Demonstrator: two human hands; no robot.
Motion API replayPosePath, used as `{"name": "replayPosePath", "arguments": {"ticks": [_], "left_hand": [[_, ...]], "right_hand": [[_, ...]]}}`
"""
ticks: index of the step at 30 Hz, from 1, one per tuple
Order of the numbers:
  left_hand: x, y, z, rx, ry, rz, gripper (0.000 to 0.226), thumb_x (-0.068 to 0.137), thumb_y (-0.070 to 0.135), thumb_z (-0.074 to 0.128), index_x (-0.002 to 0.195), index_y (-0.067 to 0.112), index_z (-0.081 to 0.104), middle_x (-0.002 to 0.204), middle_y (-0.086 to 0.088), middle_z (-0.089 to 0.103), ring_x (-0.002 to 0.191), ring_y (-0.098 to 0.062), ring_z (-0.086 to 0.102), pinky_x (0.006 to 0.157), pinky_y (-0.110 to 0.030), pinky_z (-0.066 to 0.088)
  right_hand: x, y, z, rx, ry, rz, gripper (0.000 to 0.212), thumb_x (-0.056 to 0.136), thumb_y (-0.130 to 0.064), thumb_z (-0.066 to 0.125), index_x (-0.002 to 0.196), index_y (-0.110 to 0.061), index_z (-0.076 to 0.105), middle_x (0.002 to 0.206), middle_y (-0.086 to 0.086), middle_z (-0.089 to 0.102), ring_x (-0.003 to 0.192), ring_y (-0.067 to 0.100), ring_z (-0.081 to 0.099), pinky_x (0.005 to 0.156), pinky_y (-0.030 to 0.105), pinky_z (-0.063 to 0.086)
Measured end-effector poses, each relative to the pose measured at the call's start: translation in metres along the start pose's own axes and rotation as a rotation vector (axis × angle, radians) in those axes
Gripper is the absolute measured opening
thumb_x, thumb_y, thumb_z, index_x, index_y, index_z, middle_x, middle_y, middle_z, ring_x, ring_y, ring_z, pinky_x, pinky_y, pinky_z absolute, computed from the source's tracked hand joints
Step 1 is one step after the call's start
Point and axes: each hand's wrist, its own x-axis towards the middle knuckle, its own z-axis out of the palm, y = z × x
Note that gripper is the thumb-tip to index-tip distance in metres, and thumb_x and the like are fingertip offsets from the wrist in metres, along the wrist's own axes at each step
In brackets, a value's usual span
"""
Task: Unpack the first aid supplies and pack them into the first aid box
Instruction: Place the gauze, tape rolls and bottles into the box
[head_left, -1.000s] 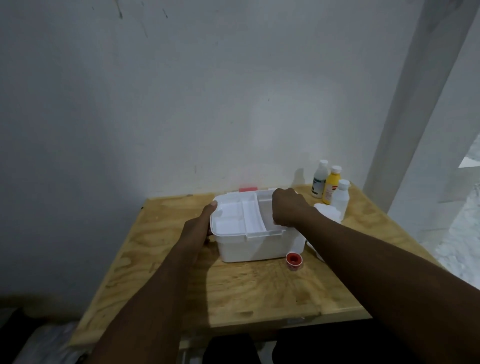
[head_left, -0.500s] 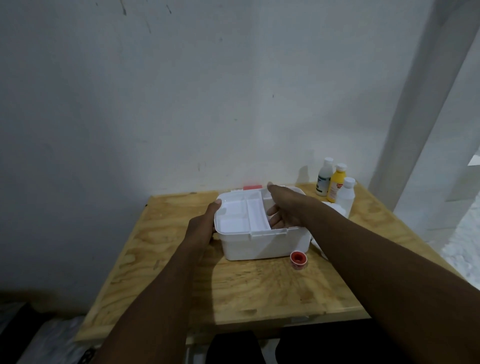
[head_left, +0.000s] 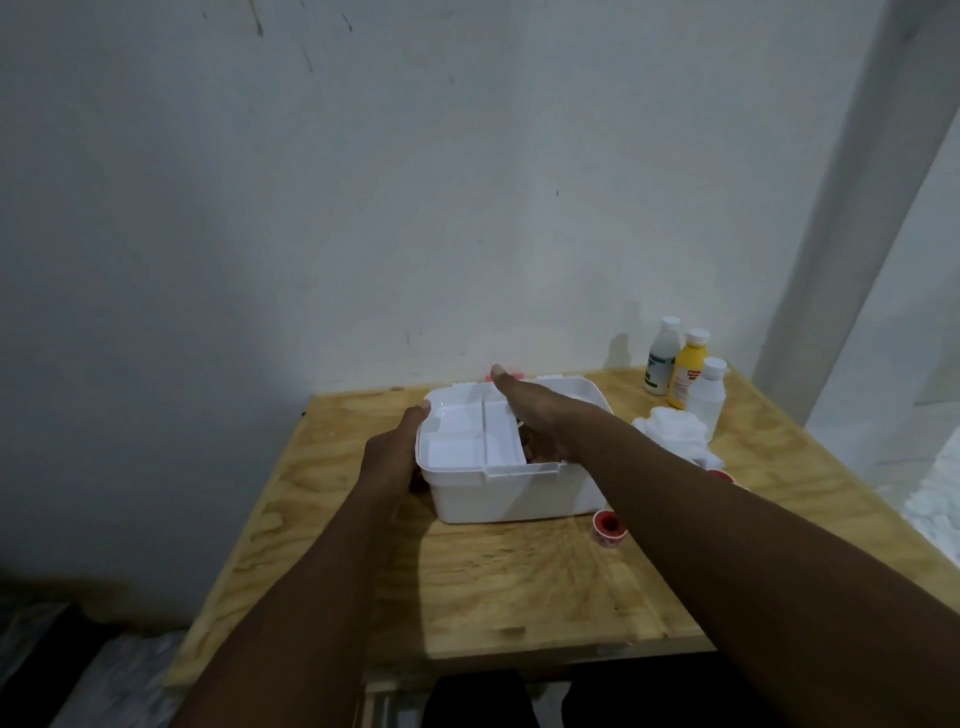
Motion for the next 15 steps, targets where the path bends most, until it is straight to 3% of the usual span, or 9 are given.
{"name": "replayPosePath", "arguments": {"ticks": [2,6,10,15], "left_hand": [[-0.001,0.001,0.000,0.000,-0.006,-0.002,0.044,0.089,0.055,0.059,0.090,0.014,0.074,0.090,-0.010,0.076,0.078,-0.028,0.069,0.065,-0.032,0.053],[-0.002,0.000,0.000,0.014,-0.022,0.001,0.046,0.089,0.056,0.059,0.093,0.014,0.075,0.091,-0.009,0.077,0.082,-0.029,0.070,0.067,-0.033,0.055],[-0.004,0.004,0.002,0.055,-0.037,0.012,0.046,0.089,0.056,0.060,0.096,0.014,0.075,0.093,-0.009,0.076,0.086,-0.030,0.071,0.070,-0.035,0.056],[-0.008,0.011,0.000,0.085,-0.037,0.052,0.043,0.088,0.054,0.065,0.092,0.012,0.075,0.093,-0.008,0.076,0.087,-0.029,0.071,0.076,-0.041,0.057]], "right_hand": [[-0.007,0.000,-0.005,-0.056,0.013,-0.029,0.072,0.090,-0.071,0.037,0.120,-0.009,0.057,0.106,0.020,0.069,0.089,0.031,0.068,0.084,0.039,0.056],[-0.020,0.000,-0.018,-0.224,0.092,-0.116,0.045,0.097,-0.044,0.050,0.114,-0.003,0.060,0.094,0.017,0.074,0.080,0.031,0.071,0.092,0.048,0.056],[-0.030,0.005,-0.021,-0.257,0.110,-0.223,0.031,0.098,-0.029,0.054,0.108,-0.001,0.065,0.086,0.010,0.073,0.071,0.022,0.072,0.085,0.046,0.059],[-0.035,0.008,-0.027,-0.390,0.152,-0.355,0.026,0.096,-0.024,0.060,0.106,-0.001,0.069,0.096,0.012,0.075,0.081,0.020,0.075,0.073,0.038,0.062]]}}
